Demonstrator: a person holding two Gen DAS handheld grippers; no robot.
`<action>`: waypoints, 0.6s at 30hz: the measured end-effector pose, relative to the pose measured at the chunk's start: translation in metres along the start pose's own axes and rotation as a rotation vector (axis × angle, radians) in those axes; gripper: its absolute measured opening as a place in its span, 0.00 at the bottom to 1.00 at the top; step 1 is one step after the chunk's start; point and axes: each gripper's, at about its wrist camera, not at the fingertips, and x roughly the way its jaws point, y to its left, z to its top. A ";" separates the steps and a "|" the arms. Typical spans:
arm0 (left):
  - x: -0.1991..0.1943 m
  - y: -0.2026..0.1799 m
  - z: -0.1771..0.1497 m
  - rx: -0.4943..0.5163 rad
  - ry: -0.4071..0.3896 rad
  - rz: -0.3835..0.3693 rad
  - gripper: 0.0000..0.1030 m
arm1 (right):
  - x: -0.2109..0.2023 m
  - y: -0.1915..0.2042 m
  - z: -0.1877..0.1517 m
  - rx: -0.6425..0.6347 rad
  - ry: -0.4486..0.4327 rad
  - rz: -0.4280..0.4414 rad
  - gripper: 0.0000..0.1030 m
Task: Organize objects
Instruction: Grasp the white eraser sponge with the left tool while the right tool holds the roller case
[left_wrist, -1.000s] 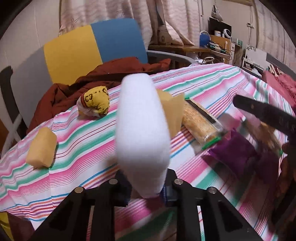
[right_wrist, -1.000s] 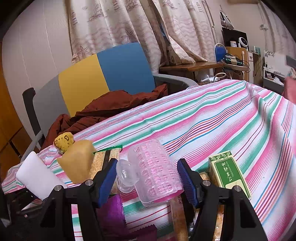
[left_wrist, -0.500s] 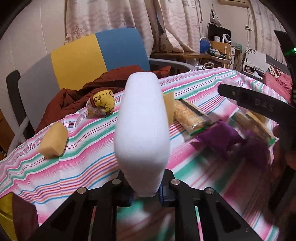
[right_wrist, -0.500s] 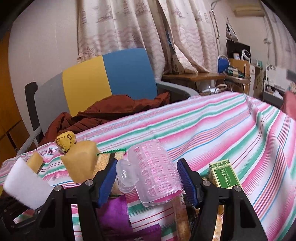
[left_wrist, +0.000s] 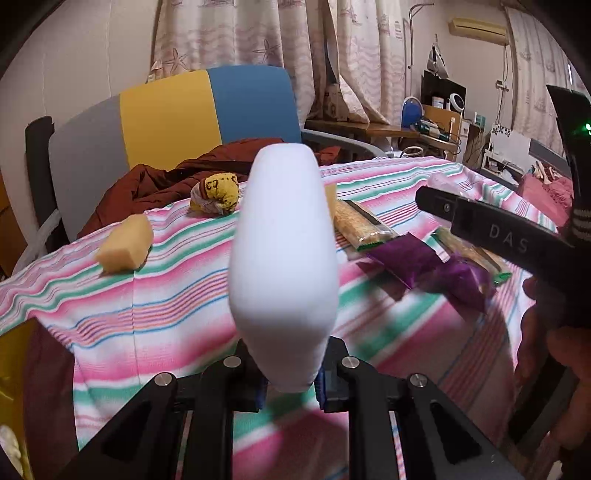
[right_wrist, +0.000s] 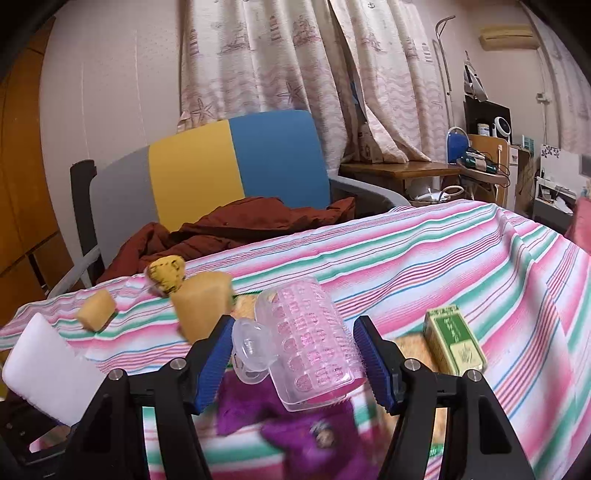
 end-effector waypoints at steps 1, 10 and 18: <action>-0.003 0.001 -0.002 -0.009 0.001 -0.004 0.17 | -0.004 0.003 -0.003 -0.001 0.001 0.005 0.64; -0.050 0.017 -0.031 -0.119 0.013 -0.052 0.17 | -0.032 0.023 -0.028 -0.010 0.036 0.035 0.64; -0.116 0.031 -0.064 -0.130 -0.016 -0.105 0.17 | -0.053 0.047 -0.052 0.022 0.094 0.108 0.64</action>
